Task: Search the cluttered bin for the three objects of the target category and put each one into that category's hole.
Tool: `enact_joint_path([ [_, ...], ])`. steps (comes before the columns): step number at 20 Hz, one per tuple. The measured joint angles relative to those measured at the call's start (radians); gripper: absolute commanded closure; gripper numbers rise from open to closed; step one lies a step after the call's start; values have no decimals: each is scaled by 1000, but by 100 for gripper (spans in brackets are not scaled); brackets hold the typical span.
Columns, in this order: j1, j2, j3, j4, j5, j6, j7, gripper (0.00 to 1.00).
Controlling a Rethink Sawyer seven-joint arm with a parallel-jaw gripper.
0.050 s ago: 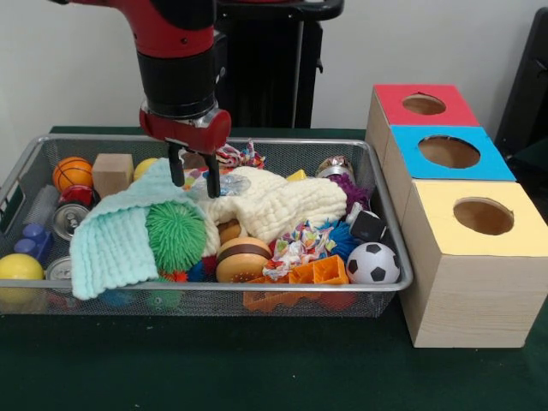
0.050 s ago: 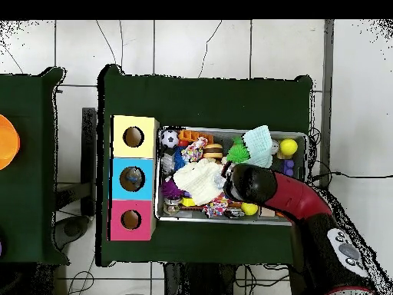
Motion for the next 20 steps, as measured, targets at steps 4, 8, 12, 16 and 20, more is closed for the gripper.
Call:
enact_joint_path([
  [4,-4,7,1,0,8,0,0,0],
  [8,-14,18,7,0,14,0,0,0],
  [12,-32,26,17,0,14,0,0,0],
  [16,-47,39,25,0,14,0,0,0],
  [20,-52,46,29,0,14,0,0,0],
])
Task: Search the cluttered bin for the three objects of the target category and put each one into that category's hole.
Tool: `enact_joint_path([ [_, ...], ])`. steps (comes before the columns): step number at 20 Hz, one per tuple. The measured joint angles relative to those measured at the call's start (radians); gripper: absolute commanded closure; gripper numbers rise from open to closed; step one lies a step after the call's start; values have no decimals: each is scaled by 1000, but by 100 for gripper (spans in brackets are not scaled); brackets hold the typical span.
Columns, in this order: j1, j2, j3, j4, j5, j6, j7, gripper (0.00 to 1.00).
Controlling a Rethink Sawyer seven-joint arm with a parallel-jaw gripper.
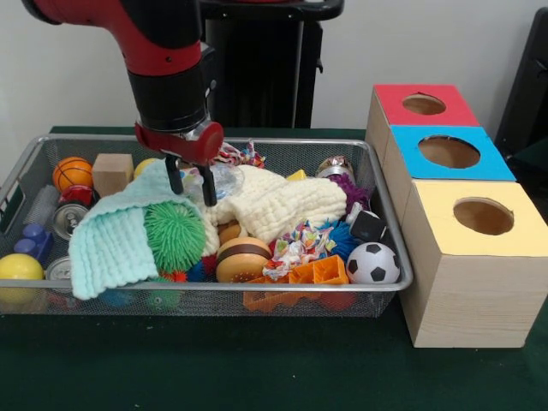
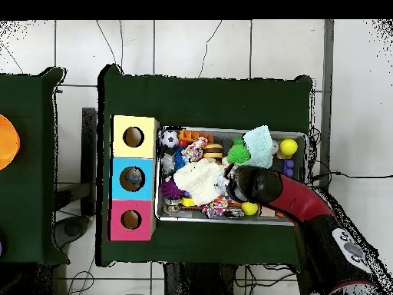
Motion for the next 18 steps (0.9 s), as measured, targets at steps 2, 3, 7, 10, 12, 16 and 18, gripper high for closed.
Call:
enact_joint_path([
  [2,-5,4,5,2,0,0,0,0],
  [3,-6,5,6,2,0,0,0,0],
  [7,-11,10,9,4,0,0,0,0],
  [10,-11,8,11,12,0,0,0,0],
  [12,-10,1,11,22,3,0,0,0],
  [16,-5,-27,12,53,14,0,0,0],
  [18,-1,-38,12,63,18,0,0,0],
])
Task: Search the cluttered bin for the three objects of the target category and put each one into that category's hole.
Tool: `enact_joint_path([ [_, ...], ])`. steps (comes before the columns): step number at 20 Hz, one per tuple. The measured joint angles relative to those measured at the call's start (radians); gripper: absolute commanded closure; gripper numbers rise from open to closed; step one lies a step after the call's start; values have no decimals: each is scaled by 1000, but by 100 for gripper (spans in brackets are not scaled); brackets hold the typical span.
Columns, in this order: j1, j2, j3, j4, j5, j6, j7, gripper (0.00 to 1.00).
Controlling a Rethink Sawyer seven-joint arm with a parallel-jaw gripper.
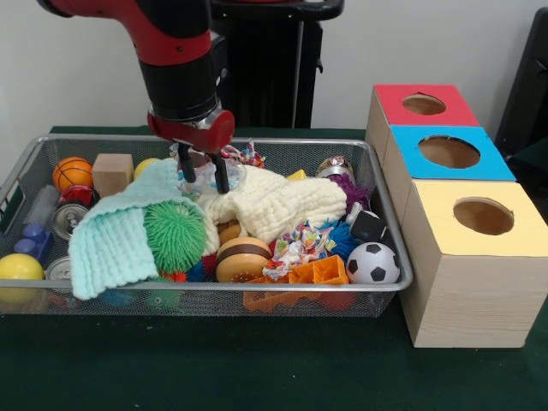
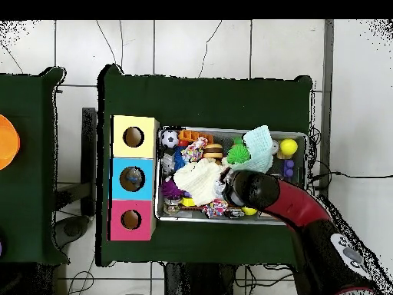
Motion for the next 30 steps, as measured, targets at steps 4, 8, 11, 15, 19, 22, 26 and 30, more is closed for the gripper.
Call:
enact_joint_path([
  [4,20,-38,0,31,24,0,0,0],
  [8,34,-59,0,48,39,0,0,0],
  [11,43,-70,0,53,50,0,0,0],
  [15,46,-69,0,53,60,0,0,0],
  [19,46,-60,0,53,60,0,0,0],
  [22,46,-48,0,53,60,0,0,0],
  [26,46,-23,0,52,60,0,0,0],
  [30,46,11,0,52,60,0,0,0],
])
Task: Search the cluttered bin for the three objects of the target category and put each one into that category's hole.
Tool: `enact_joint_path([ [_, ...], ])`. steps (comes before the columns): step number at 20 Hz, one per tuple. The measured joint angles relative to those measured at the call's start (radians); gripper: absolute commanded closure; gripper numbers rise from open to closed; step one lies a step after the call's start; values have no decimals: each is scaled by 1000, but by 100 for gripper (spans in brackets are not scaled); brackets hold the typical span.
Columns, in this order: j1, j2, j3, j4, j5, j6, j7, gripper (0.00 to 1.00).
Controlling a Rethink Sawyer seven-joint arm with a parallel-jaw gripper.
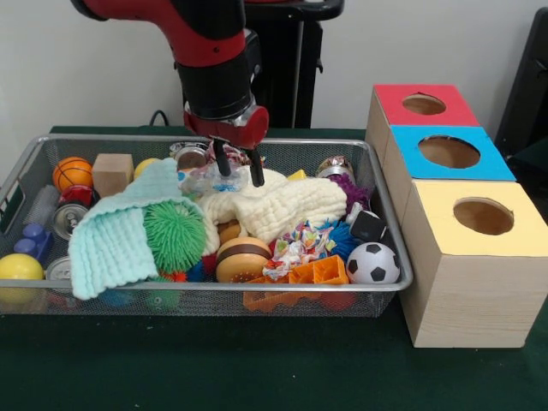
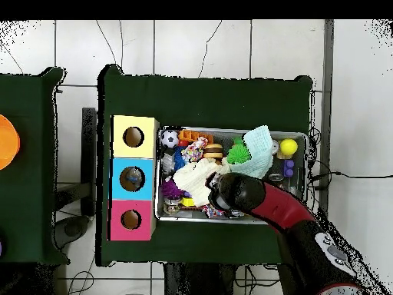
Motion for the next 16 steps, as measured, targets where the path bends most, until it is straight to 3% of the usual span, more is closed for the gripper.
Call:
enact_joint_path([
  [11,0,20,0,-7,1,-8,0,0],
  [12,-1,20,0,-7,0,-9,0,100],
  [16,-2,25,0,-7,0,-14,0,100],
])
